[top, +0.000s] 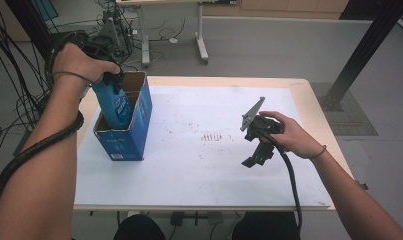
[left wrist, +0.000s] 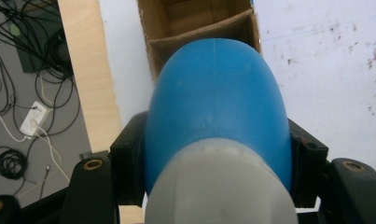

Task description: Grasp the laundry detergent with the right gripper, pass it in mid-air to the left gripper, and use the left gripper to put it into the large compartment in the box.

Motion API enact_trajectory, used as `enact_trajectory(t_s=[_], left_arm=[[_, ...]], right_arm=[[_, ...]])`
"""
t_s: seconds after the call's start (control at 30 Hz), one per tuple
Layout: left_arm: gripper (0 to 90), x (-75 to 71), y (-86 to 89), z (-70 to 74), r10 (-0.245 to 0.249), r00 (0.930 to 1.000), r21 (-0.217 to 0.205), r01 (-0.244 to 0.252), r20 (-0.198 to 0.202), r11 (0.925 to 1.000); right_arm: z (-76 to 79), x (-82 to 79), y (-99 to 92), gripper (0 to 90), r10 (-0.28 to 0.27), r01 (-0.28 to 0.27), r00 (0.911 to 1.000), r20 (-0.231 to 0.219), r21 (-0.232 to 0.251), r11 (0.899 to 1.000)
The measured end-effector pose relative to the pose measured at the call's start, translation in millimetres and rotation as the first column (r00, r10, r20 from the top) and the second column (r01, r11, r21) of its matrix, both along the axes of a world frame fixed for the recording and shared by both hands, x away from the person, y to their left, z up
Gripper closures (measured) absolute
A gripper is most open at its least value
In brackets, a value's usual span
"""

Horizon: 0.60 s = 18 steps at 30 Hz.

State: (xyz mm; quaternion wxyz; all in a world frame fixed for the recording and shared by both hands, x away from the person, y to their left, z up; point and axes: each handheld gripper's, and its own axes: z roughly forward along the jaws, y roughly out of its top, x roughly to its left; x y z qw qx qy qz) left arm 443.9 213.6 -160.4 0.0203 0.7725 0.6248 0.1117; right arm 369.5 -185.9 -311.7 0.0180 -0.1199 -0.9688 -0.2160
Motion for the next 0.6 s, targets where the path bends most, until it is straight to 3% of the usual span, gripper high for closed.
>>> enact_trajectory(t_s=[0.6], left_arm=[[37.9,4.3,2.5,-34.4,0.027,0.9996,-0.008,-0.026,0.003,0.9996]], right_arm=[[-6.2,0.6,-2.3,4.3,-0.003,0.003,0.9999,-0.012,0.008,1.0]])
